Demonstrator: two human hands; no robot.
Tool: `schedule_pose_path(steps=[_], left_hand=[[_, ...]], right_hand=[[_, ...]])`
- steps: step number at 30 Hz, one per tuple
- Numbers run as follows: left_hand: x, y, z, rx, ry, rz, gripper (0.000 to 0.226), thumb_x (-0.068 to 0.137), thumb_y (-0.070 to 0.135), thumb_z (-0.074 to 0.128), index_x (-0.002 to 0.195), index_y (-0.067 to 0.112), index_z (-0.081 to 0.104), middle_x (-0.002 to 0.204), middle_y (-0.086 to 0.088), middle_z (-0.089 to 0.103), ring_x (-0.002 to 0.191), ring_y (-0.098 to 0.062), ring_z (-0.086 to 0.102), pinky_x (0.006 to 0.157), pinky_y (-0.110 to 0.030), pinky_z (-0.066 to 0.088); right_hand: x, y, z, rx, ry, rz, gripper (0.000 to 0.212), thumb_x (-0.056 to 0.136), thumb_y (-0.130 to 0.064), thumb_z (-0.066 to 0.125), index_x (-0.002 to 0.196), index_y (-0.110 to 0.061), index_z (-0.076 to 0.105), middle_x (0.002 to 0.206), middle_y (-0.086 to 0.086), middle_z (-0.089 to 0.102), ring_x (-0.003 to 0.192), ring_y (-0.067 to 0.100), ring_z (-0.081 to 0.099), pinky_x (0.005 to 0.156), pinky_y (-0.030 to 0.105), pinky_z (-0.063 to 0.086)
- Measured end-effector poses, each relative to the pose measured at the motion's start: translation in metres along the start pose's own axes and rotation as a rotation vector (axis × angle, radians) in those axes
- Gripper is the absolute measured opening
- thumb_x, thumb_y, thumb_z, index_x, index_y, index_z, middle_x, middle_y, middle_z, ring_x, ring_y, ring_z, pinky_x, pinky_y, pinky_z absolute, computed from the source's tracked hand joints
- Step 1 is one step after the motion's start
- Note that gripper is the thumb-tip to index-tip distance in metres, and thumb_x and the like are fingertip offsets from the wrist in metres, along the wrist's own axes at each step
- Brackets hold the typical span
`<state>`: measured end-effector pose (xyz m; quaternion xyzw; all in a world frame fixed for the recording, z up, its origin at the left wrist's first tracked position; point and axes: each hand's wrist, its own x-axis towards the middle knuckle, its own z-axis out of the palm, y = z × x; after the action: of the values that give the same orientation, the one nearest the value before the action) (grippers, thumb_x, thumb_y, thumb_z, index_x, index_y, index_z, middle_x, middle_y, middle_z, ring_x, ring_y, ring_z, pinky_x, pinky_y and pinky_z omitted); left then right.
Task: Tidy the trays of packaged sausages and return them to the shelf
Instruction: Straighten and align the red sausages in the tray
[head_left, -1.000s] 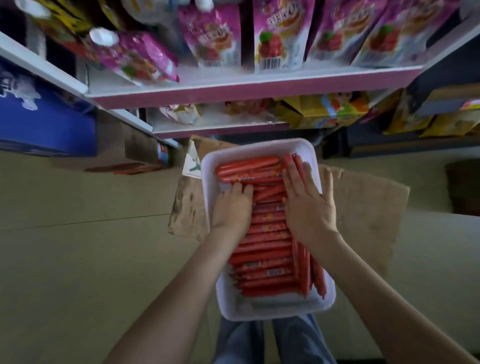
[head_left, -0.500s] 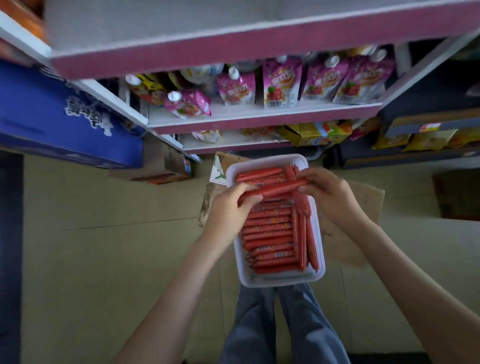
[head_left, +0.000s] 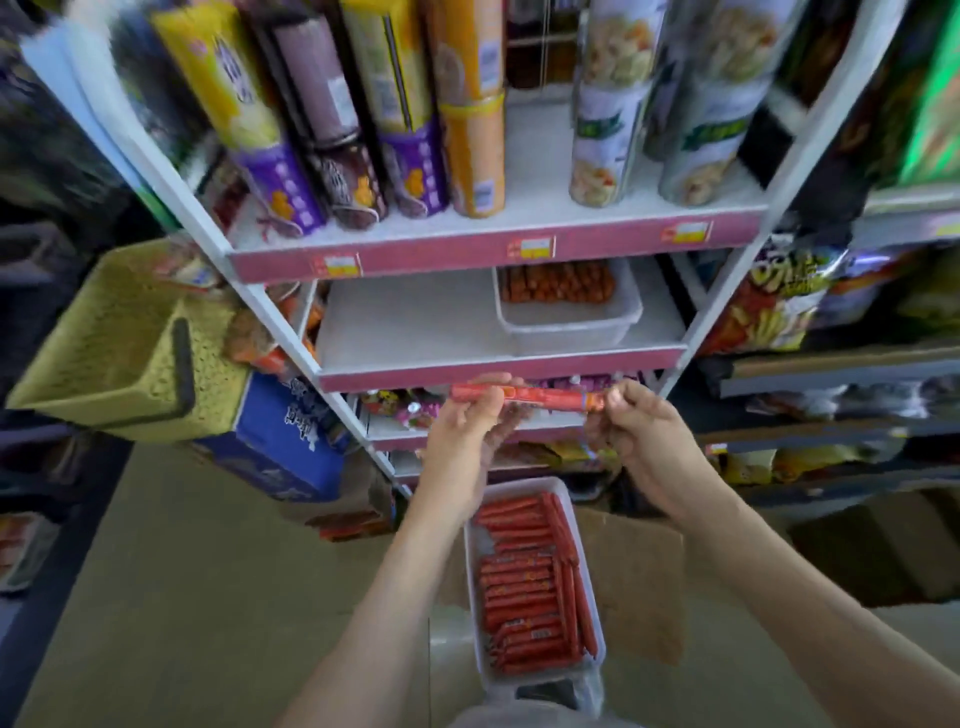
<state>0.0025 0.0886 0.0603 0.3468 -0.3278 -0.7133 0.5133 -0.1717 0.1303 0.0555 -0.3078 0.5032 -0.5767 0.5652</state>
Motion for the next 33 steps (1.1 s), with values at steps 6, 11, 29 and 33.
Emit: schedule_pose_path(steps=[6, 11, 29, 33], left_hand=[[-0.018, 0.042, 0.039, 0.384, -0.12, 0.207, 0.007, 0.092, 0.022, 0.054, 0.095, 0.017, 0.058, 0.099, -0.001, 0.07, 0.096, -0.01, 0.066, 0.085, -0.02, 0.051], [-0.022, 0.064, 0.046, 1.17, -0.115, 0.619, 0.015, 0.096, 0.027, 0.049, 0.103, 0.017, 0.058, 0.094, 0.0, 0.062, 0.085, -0.009, 0.059, 0.072, -0.024, 0.044], [-0.027, 0.093, 0.038, 1.284, -0.068, 0.645, 0.018, 0.087, 0.034, 0.065, 0.099, 0.027, 0.053, 0.085, 0.018, 0.055, 0.074, 0.001, 0.055, 0.065, -0.01, 0.042], [-0.026, 0.11, 0.038, 1.033, -0.094, 0.523, 0.017, 0.086, 0.022, 0.067, 0.096, 0.034, 0.058, 0.085, 0.013, 0.067, 0.08, 0.001, 0.062, 0.073, -0.01, 0.046]], right_hand=[[-0.009, -0.047, 0.019, -0.501, 0.002, -0.138, 0.011, 0.097, -0.018, 0.053, 0.102, -0.015, 0.062, 0.091, -0.006, 0.07, 0.083, 0.012, 0.063, 0.074, 0.026, 0.048], [-0.037, -0.092, 0.054, -0.758, -0.099, -0.622, 0.032, 0.086, -0.018, 0.067, 0.115, -0.027, 0.058, 0.11, -0.018, 0.059, 0.104, 0.001, 0.054, 0.089, 0.014, 0.043], [-0.027, -0.114, 0.057, -0.112, -0.029, -0.515, 0.01, 0.094, -0.004, 0.054, 0.084, -0.007, 0.057, 0.069, -0.003, 0.067, 0.069, 0.013, 0.065, 0.068, 0.023, 0.053], [-0.011, -0.108, 0.04, 0.211, 0.029, -0.367, 0.014, 0.094, -0.005, 0.049, 0.082, -0.009, 0.053, 0.07, 0.001, 0.063, 0.066, 0.012, 0.061, 0.067, 0.023, 0.053]])
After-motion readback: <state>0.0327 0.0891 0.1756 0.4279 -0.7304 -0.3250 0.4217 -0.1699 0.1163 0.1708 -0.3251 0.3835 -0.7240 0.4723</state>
